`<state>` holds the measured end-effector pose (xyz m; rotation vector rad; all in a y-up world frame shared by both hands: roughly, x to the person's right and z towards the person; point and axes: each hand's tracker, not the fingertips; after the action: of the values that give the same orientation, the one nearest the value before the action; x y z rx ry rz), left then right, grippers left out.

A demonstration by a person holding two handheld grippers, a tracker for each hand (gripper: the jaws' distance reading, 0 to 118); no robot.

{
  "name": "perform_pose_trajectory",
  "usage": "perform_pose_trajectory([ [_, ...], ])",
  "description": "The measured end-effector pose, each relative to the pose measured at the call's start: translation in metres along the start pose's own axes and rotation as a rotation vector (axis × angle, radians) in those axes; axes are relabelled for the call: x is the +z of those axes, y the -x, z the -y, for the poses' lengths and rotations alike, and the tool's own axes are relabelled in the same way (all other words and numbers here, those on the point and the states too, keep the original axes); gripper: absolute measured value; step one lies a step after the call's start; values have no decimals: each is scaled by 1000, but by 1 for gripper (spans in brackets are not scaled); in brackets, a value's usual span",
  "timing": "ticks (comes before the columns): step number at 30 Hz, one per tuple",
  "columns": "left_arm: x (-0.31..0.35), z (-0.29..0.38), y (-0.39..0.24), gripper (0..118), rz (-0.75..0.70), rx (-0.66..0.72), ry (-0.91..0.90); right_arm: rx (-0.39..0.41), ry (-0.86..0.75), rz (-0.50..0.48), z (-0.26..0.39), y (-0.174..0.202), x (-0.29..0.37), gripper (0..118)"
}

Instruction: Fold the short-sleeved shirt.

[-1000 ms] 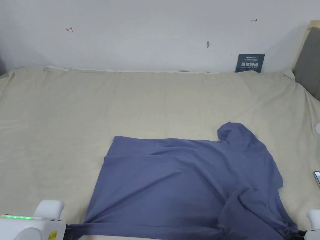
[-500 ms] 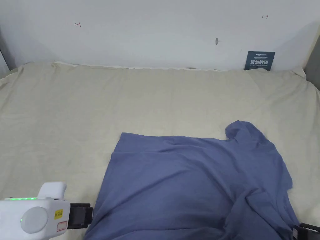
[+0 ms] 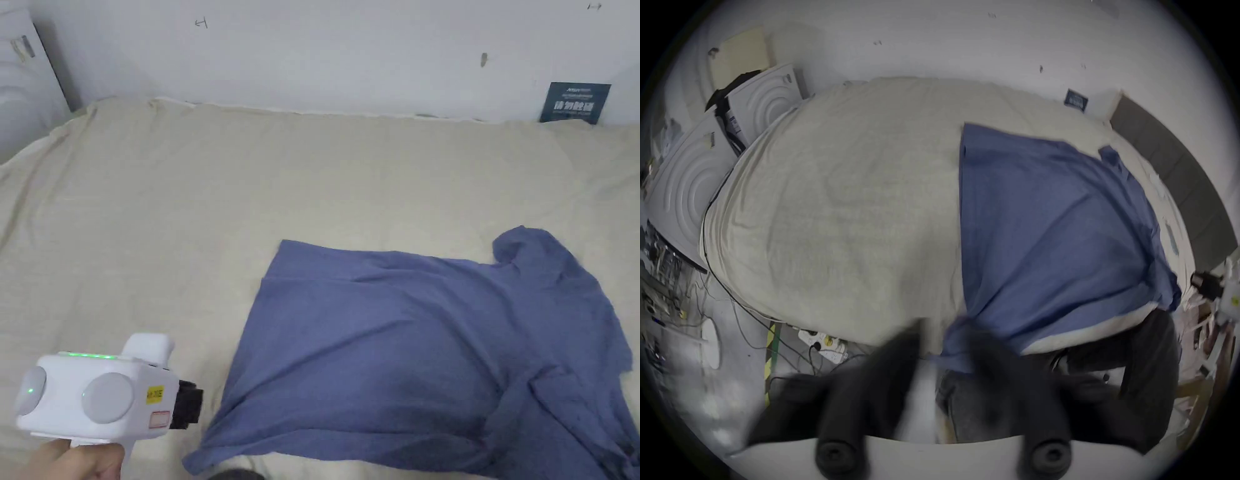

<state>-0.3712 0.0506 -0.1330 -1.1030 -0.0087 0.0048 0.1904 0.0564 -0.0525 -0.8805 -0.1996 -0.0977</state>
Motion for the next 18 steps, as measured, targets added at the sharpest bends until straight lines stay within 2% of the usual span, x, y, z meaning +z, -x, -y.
perform_pose_trajectory([
  [1, -7, 2, 0, 91, 6, -11, 35, -3, 4, -5, 0, 0, 0, 0],
  [2, -17, 5, -3, 118, -5, -15, 74, -6, 5, -9, -1, -2, -1, 0],
  [3, -17, 9, -3, 113, -9, -24, 51, -7, 3, -9, 0, -2, -1, 0],
  [9, -56, 11, -23, 112, -54, -63, 130, -17, 10, -2, 2, -5, 3, 0],
  [11, -70, 12, -33, 111, -94, -132, 147, -20, 16, 0, 3, -7, 3, 0],
  [12, -76, 13, -37, 107, -126, -163, 160, -22, 18, 2, 4, -8, 3, 0],
  [13, -81, 15, -41, 96, -152, -182, 165, -24, 23, 4, 5, -9, 3, 0],
  [14, -79, 16, -43, 63, -148, -170, 145, -26, 27, 4, 4, -10, 2, 0],
  [16, -77, 14, -46, 14, -46, -134, 149, -26, 34, 6, 3, -12, 2, 0],
  [17, -75, 14, -46, 6, 1, -91, 144, -23, 36, 10, 2, -12, 2, 0],
  [18, -73, 13, -48, 6, -6, -82, 135, -20, 37, 13, 1, -13, 1, 0],
])
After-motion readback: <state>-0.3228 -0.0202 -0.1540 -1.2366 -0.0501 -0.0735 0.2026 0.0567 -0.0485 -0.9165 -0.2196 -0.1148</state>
